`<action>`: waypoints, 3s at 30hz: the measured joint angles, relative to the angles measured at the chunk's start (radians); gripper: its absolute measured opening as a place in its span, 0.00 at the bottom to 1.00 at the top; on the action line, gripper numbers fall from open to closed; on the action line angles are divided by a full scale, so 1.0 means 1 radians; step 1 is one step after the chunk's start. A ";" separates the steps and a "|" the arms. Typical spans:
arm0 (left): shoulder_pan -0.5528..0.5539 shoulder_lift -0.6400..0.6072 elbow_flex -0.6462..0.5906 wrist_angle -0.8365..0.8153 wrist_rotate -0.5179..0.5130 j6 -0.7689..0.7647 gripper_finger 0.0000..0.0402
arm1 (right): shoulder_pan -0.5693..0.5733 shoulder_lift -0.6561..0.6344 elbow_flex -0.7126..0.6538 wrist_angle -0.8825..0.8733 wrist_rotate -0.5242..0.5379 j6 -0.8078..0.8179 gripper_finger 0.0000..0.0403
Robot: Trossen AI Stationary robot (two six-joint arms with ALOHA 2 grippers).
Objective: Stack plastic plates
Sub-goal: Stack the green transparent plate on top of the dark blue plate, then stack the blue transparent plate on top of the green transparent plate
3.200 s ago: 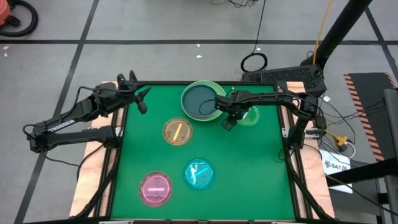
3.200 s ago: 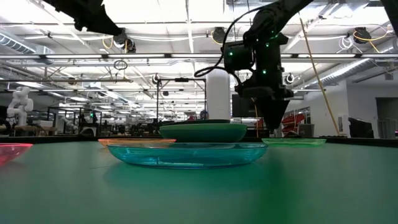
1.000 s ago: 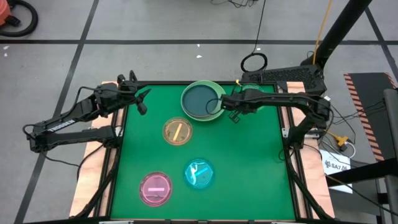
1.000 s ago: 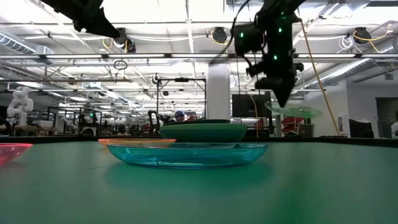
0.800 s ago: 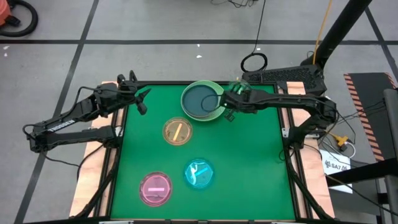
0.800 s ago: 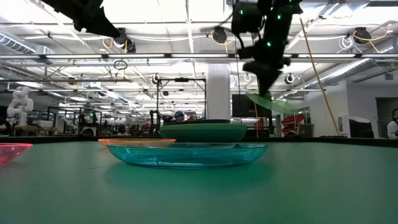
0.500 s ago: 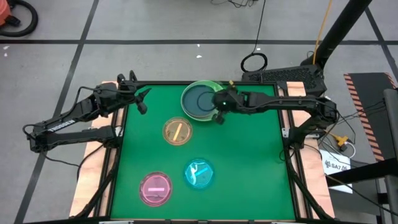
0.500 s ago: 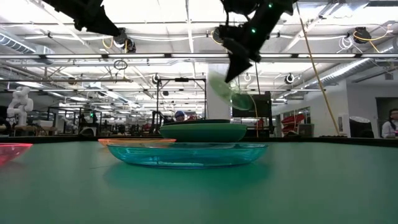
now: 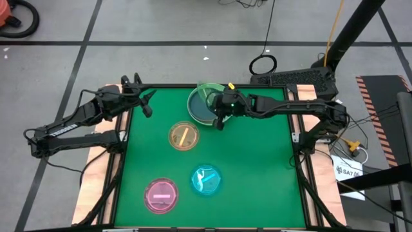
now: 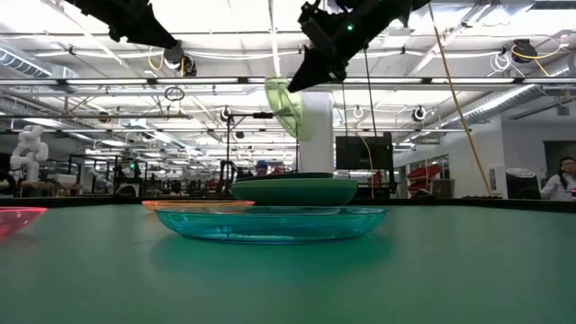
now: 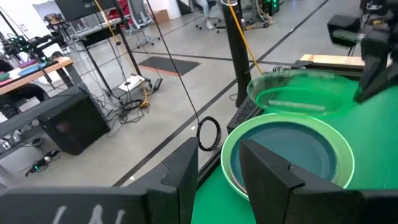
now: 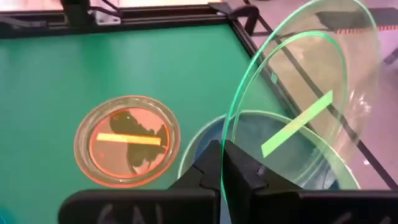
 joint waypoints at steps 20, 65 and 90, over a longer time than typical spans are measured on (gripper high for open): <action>0.003 0.000 0.000 -0.028 0.000 0.032 0.31 | 0.001 0.338 0.413 -0.512 0.010 -0.424 0.00; 0.003 0.000 0.000 -0.041 0.000 0.038 0.31 | -0.036 0.392 0.413 -0.544 0.080 -0.421 0.18; -0.021 0.000 0.000 -0.082 0.044 -0.109 0.31 | 0.160 0.356 0.412 -0.843 0.107 0.063 0.34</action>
